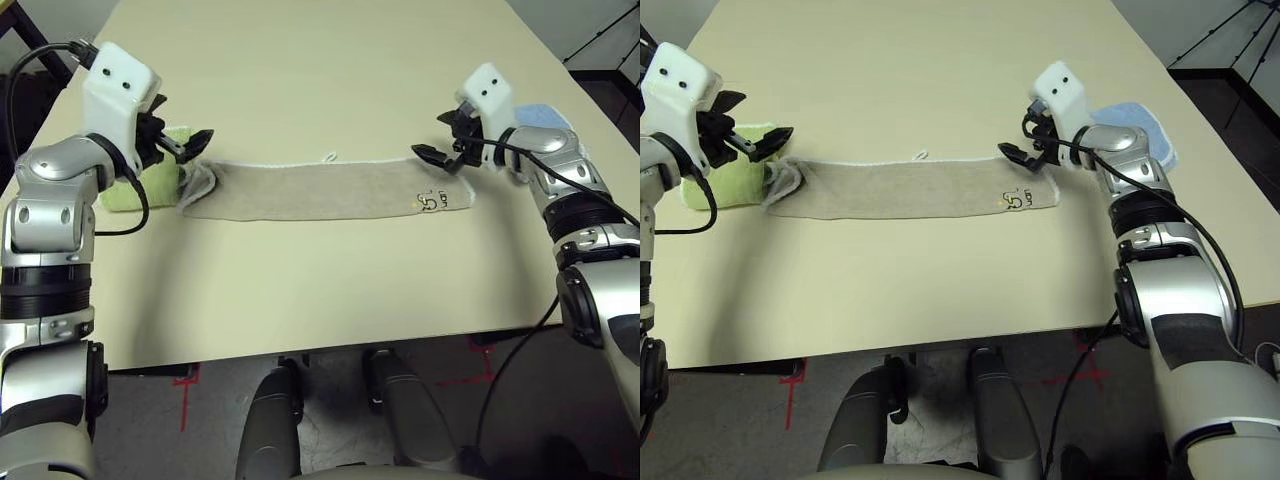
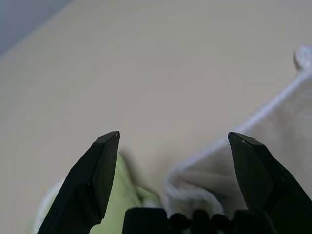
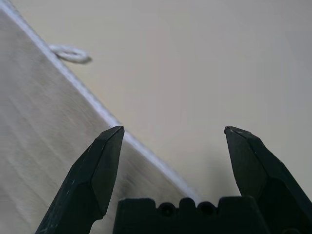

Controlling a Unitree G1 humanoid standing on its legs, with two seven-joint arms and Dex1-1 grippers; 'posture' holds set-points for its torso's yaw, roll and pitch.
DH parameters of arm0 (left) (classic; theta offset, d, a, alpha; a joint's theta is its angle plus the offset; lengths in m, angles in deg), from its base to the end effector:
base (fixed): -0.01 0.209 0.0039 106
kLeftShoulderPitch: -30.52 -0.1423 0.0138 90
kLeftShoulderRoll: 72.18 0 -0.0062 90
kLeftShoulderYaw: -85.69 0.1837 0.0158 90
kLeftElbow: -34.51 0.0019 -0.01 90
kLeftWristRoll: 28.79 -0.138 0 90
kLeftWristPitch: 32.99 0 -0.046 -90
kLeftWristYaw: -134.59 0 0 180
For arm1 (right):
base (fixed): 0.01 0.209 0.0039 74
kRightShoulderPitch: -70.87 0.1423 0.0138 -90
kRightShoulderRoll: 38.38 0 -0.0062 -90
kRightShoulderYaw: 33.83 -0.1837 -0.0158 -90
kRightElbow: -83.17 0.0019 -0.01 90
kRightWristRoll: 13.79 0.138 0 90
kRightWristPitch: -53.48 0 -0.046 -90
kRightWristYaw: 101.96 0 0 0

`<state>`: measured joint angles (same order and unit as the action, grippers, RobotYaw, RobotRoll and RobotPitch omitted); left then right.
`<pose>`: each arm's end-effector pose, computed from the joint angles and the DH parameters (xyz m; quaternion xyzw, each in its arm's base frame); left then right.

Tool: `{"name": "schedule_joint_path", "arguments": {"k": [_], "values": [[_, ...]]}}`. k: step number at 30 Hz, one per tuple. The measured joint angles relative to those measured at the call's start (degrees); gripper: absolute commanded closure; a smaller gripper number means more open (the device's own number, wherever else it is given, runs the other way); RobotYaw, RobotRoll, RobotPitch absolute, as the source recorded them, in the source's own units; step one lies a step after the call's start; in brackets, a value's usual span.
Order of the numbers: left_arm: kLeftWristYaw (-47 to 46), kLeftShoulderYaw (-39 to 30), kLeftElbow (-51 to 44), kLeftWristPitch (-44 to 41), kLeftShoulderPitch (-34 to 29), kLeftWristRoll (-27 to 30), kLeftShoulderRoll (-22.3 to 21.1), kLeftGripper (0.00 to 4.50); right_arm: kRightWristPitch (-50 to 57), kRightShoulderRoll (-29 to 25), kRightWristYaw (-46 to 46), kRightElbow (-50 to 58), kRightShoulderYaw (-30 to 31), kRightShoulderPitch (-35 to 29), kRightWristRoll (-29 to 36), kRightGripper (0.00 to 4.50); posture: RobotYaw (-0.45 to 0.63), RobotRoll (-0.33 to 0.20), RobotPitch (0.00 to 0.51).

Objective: Fold the towel and set it aside.

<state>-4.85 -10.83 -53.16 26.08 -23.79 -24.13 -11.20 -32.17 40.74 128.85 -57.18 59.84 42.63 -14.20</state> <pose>0.2733 0.2783 0.2384 0.2800 0.0392 -0.1792 0.9423 0.3629 -0.2123 0.2141 -0.2253 0.0335 0.3670 0.9019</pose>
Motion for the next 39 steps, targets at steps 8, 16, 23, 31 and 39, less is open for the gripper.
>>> {"name": "schedule_joint_path", "arguments": {"k": [8,16,23,31,39], "values": [[-1.3,3.3,-1.7,1.7,-5.3,-1.3,1.6,0.0,4.4,0.5,2.7,7.2,0.0,-3.8,1.2,0.04,-0.12,0.0,0.218],[-4.7,3.9,3.5,8.4,-5.2,-4.5,1.9,0.0,6.8,0.4,4.0,10.2,0.1,-6.2,1.2,0.04,-0.13,0.0,0.224],[-8.9,3.8,9.5,14.2,-3.8,-7.8,1.2,0.0,8.2,0.3,4.5,12.5,0.4,-7.4,1.2,0.04,-0.12,0.0,0.228],[-9.8,3.7,9.9,15.8,-3.8,-9.6,1.0,0.0,8.6,0.3,4.5,12.6,0.4,-7.4,1.2,0.04,-0.12,0.0,0.235],[-11.0,3.8,11.8,17.0,-5.0,-13.6,-2.5,0.0,8.9,0.3,4.3,12.9,0.4,-7.8,1.2,0.04,-0.12,0.0,0.239]]}}
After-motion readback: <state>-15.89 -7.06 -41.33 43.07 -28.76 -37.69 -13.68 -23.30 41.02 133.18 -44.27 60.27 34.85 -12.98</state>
